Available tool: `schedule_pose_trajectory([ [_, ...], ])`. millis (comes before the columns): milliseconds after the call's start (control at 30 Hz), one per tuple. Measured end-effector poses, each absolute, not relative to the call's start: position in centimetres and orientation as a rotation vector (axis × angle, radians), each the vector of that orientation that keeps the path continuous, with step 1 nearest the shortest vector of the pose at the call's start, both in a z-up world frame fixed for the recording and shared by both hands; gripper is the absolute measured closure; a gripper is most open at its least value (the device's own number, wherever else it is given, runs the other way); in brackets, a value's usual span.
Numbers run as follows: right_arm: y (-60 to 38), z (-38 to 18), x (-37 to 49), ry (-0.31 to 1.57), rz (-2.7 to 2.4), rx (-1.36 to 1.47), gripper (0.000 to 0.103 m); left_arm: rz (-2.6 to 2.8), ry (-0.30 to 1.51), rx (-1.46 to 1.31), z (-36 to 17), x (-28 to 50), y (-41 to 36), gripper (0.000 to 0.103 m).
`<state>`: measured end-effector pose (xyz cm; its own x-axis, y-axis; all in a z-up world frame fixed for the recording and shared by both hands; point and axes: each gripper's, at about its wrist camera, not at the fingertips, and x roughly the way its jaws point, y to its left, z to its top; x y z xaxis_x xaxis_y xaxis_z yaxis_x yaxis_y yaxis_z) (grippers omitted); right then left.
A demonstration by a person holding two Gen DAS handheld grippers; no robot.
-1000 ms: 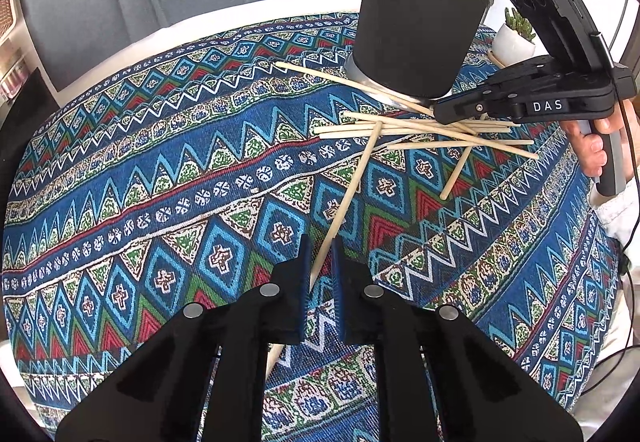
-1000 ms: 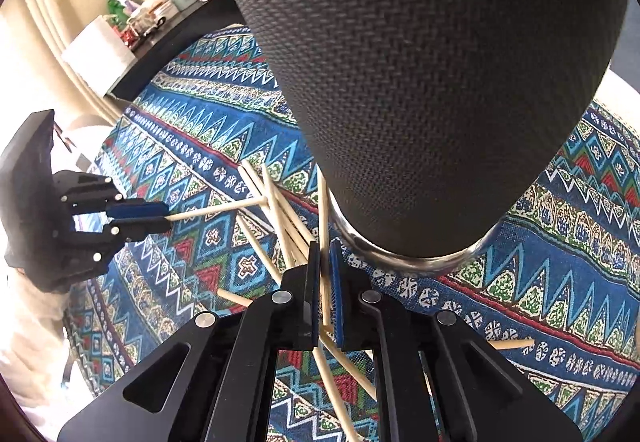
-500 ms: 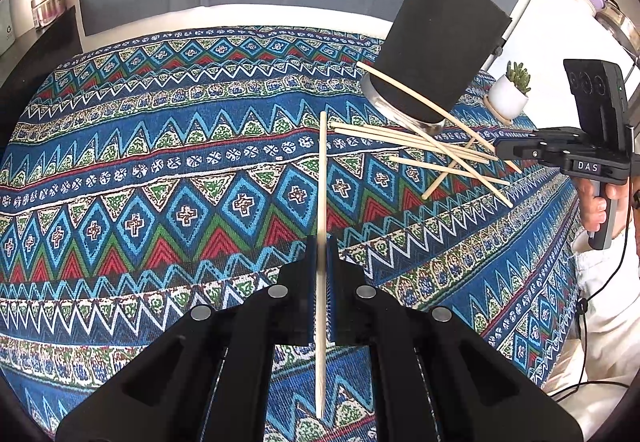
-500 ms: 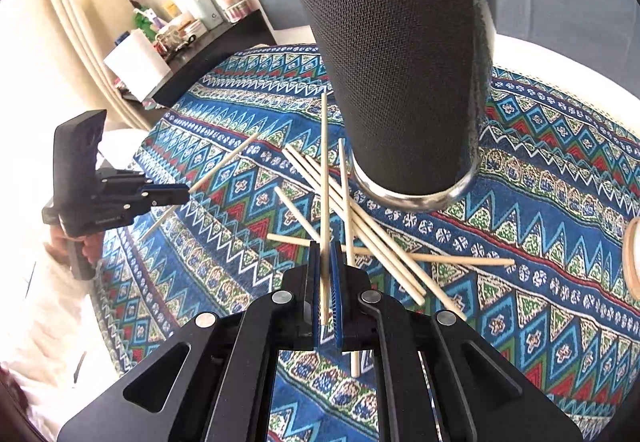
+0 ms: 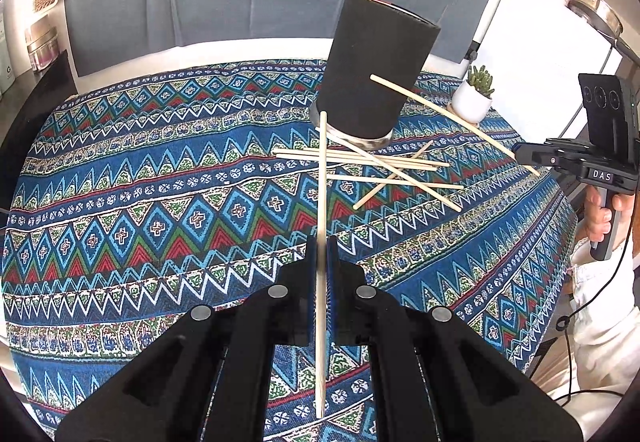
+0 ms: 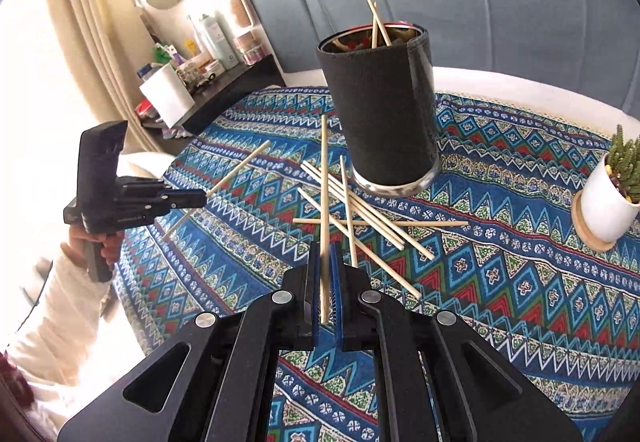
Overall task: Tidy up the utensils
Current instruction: 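Lift the stick upright with the right gripper and move it over the cup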
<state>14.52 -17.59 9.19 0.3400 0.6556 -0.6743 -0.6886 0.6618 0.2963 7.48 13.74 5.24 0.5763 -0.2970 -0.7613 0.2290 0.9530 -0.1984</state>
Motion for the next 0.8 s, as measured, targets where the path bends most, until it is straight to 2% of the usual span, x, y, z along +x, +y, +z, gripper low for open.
schedule_pose_trajectory([
  [800,-19.5,18.8,13.4,0.660,0.800,-0.075,0.098,-0.358,0.700,-0.129,13.7,10.0,10.7,0.098],
])
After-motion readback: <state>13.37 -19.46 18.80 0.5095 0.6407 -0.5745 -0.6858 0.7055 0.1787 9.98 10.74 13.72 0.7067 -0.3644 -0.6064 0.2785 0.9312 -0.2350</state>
